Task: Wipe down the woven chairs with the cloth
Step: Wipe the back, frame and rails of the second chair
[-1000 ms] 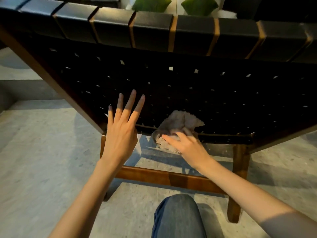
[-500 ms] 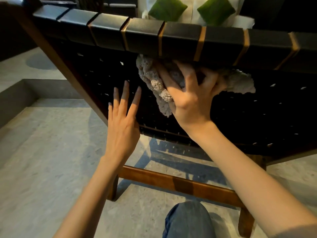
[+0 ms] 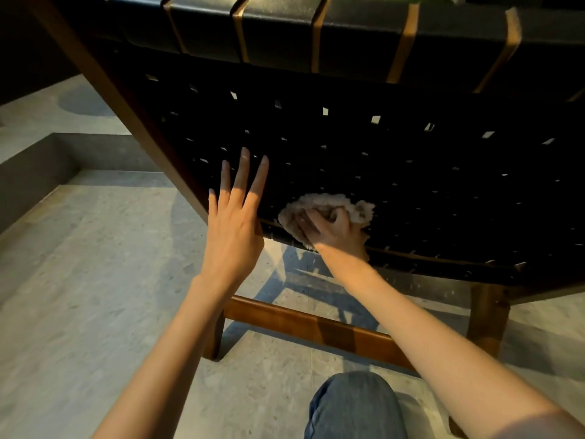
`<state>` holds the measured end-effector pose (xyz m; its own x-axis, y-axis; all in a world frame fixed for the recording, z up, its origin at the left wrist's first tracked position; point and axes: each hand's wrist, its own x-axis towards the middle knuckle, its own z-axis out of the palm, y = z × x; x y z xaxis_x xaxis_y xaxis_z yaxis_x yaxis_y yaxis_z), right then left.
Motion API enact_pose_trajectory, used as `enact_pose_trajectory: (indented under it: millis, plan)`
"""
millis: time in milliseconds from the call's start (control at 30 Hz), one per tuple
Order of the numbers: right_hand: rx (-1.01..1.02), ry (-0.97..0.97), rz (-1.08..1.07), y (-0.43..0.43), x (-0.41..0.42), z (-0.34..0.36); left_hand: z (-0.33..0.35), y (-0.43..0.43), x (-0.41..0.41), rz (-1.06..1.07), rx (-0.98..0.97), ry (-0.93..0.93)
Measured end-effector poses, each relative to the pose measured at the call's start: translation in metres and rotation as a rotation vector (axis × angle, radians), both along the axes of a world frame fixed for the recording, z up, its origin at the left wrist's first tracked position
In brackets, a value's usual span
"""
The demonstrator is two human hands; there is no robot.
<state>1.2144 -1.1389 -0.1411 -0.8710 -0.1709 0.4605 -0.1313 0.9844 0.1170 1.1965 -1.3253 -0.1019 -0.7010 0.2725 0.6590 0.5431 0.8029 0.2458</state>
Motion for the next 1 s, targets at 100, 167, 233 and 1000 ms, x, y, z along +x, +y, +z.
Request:
enact_pose_trajectory:
  millis: [100, 167, 233, 1000]
  plan:
    - [0.046, -0.172, -0.089, -0.002, -0.005, -0.031, -0.004, -0.004, -0.004, 0.001, -0.023, -0.052]
    - [-0.089, -0.327, -0.096, -0.012, -0.006, -0.036, -0.002, -0.007, 0.001, 0.002, -0.038, -0.053]
    - [-0.259, -0.264, -0.169, -0.022, 0.000, -0.029, -0.001, -0.013, 0.007, 0.003, -0.016, -0.070]
    - [0.055, 0.645, 0.073, -0.080, -0.024, 0.110, 0.013, -0.064, -0.012, 0.294, 0.017, -0.008]
